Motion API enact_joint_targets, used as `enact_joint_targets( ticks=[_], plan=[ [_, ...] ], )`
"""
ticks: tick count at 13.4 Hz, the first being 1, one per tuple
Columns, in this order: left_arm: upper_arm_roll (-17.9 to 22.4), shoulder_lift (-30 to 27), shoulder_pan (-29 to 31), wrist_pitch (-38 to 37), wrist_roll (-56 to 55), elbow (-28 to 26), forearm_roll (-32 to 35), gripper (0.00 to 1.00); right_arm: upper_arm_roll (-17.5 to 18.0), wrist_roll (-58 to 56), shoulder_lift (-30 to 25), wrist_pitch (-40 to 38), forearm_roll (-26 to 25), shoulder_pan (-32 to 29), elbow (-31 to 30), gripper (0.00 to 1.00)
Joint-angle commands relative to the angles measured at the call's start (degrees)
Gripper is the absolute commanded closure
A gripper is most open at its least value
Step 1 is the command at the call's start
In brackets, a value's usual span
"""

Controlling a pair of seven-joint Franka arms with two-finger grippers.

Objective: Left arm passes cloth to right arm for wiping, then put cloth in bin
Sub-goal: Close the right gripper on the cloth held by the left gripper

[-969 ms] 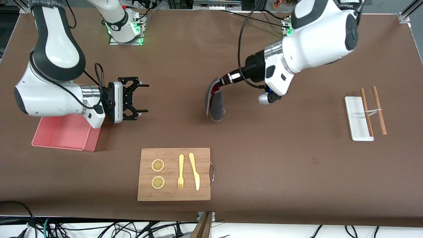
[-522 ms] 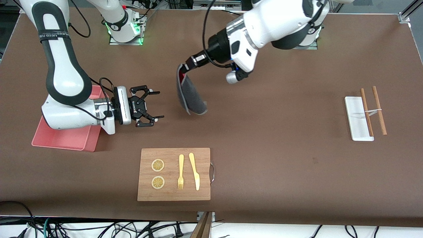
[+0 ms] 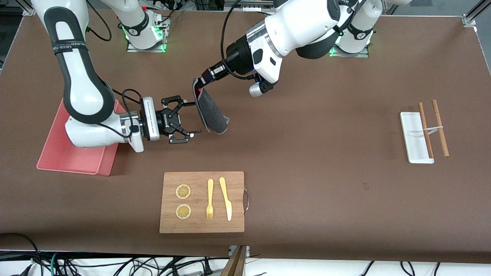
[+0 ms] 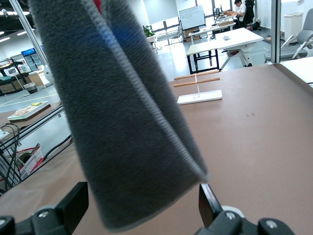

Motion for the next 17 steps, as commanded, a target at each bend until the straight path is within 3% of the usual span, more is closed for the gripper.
enact_joint_targets(
  ticks=[1, 4, 11, 15, 16, 17],
  plan=[
    [0.66, 0.80, -0.79, 0.19, -0.80, 1.69, -0.48, 1.00, -0.09, -1.23, -4.46, 1.27, 2.76, 0.42, -6.18, 0.00],
    [0.66, 0.97, -0.88, 0.19, -0.71, 1.69, -0.39, 1.00, -0.18, -1.93, -8.33, 0.83, 2.76, 0.42, -10.58, 0.00],
    [0.75, 0.88, -1.06, 0.10, -0.63, 1.69, -0.48, 1.00, -0.01, -2.72, -8.25, 5.39, 3.11, 1.65, -11.82, 0.00],
    [0.92, 0.80, -0.97, 0.10, -0.63, 1.78, -0.48, 1.00, 2.27, -3.25, -8.25, 9.17, 5.22, 2.00, -11.29, 0.00],
    [0.92, 0.80, -1.06, 0.10, -0.63, 1.78, -0.48, 1.00, 2.72, -3.51, -8.25, 10.48, 5.31, 2.00, -11.12, 0.03],
    [0.92, 0.80, -1.06, 0.10, -0.63, 1.78, -0.40, 1.00, 2.81, -3.95, -8.16, 10.93, 5.40, 2.00, -10.86, 0.17]
  ],
)
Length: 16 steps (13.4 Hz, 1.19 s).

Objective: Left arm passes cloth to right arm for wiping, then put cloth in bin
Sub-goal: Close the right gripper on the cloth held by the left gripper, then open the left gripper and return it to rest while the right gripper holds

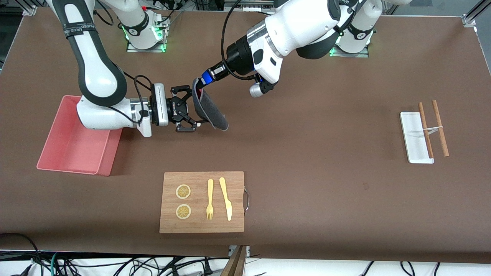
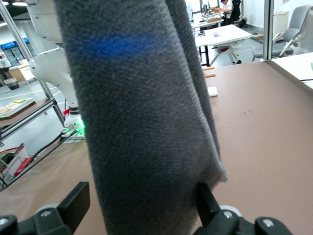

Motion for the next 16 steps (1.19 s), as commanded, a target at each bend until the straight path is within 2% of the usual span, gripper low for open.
enact_joint_targets(
  ticks=[1, 2, 4, 5, 9, 10, 11, 12, 13, 14, 16],
  plan=[
    [0.60, 0.75, -0.82, 0.10, -0.62, 1.70, -0.39, 1.00, 0.34, -1.95, -1.29, 1.87, 2.91, 0.20, -1.08, 0.36],
    [0.68, 0.75, -0.82, 0.10, -0.53, 1.62, -0.39, 1.00, 0.34, -1.95, -1.29, 1.70, 2.91, 0.11, -0.99, 0.67],
    [0.69, 0.75, -0.82, 0.10, -0.53, 1.70, -0.39, 1.00, 0.17, -1.51, -0.86, 1.69, 2.65, -0.41, -0.73, 0.95],
    [0.77, 0.75, -0.82, 0.10, -0.53, 1.70, -0.39, 1.00, -0.01, -1.42, -0.86, 1.69, 2.47, -0.59, -0.64, 1.00],
    [0.77, 0.75, -0.65, 0.10, -0.44, 1.70, -0.39, 1.00, -0.18, 0.69, -1.03, 1.87, -1.57, -1.73, 0.68, 1.00],
    [0.95, 0.66, -0.47, 0.01, -0.27, 1.62, -0.39, 0.90, -0.18, 0.43, -1.21, 1.96, -1.75, -2.25, 0.77, 1.00],
    [1.04, 0.49, -0.21, -0.08, -0.09, 1.35, 0.21, 0.21, -0.36, -0.10, -1.29, 1.96, -2.10, -2.43, 1.20, 1.00],
    [0.95, 0.40, -0.21, -0.34, -0.09, 1.35, 4.48, 0.00, -0.62, 0.07, -1.56, 1.87, -3.49, -2.70, 1.64, 1.00],
    [0.86, 0.13, -0.12, -0.69, -0.35, 1.35, 9.05, 0.00, -0.80, 0.60, -2.69, 1.87, -5.85, -3.22, 2.52, 1.00],
    [0.95, -0.48, 0.14, -1.48, -0.53, 0.83, 10.84, 0.00, -0.80, 2.17, -3.74, 1.87, -8.31, -3.83, 2.87, 1.00],
    [1.21, -1.88, 2.68, -9.43, -0.18, 0.82, 11.82, 0.00, -1.41, 10.49, -6.55, 1.26, -14.63, -4.45, 2.79, 1.00]
  ],
)
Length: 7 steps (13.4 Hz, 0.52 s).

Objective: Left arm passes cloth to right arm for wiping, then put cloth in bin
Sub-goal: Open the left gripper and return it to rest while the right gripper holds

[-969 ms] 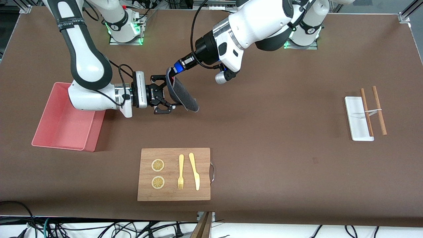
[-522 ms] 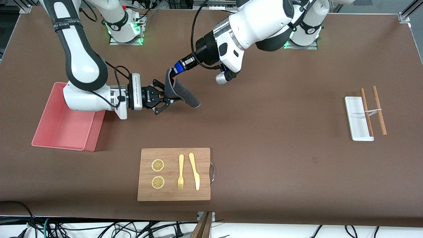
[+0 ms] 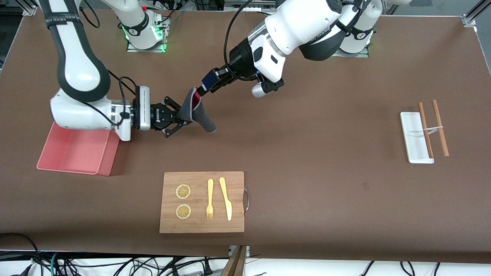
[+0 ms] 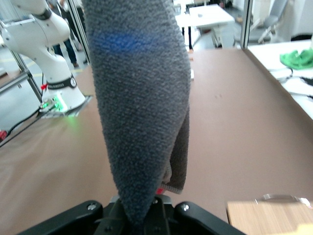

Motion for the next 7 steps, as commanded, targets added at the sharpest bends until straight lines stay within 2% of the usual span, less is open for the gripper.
enact_joint_targets(
  ticks=[1, 4, 7],
  plan=[
    [0.27, -2.44, 4.18, -11.99, -0.09, 0.99, 5.58, 0.00, -0.09, 10.59, -5.52, -0.61, -8.26, -1.10, -0.73, 1.00],
    [0.10, -5.08, 6.92, -27.81, 3.05, 1.08, 16.75, 0.00, -0.18, 20.97, -8.87, -2.71, -16.62, -2.50, -0.99, 1.00],
    [0.45, -6.14, 11.22, -40.83, 17.70, 1.08, 21.86, 0.00, -0.09, 34.67, -11.86, -5.27, -26.63, -3.30, -1.26, 1.00]
  ],
)
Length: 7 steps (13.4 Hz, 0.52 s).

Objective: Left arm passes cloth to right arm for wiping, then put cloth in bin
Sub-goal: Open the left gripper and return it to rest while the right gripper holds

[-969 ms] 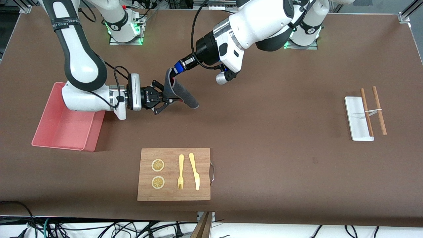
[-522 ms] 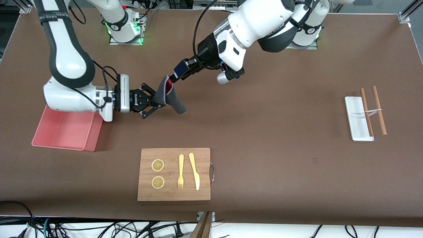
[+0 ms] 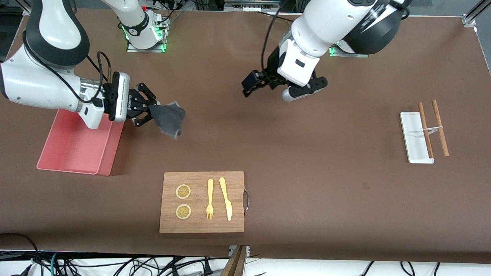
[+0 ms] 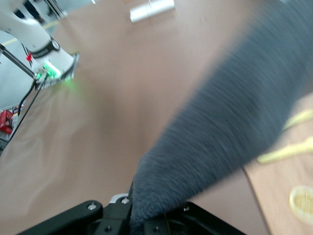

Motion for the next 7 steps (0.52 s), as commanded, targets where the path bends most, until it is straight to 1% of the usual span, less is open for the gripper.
enact_joint_targets(
  ticks=[1, 4, 5, 7],
  plan=[
    [-0.09, -1.25, 4.52, -9.23, 13.55, -0.23, 5.49, 0.00, 0.28, 10.30, -3.03, -2.15, -7.04, -0.77, -1.30, 1.00],
    [0.00, -2.05, 11.98, -16.62, 31.47, -0.23, 10.43, 0.00, 0.28, 20.40, -2.86, -2.33, -13.46, -1.30, -1.74, 1.00],
    [0.00, -2.40, 15.23, -18.82, 38.32, -0.14, 11.31, 0.00, 0.28, 25.31, -2.68, -2.16, -16.35, -1.30, -2.18, 1.00],
    [0.00, -3.28, 21.30, -20.60, 50.20, -0.23, 13.85, 0.00, 0.37, 35.85, -2.59, -1.45, -23.29, -1.47, -3.14, 1.00]
  ],
)
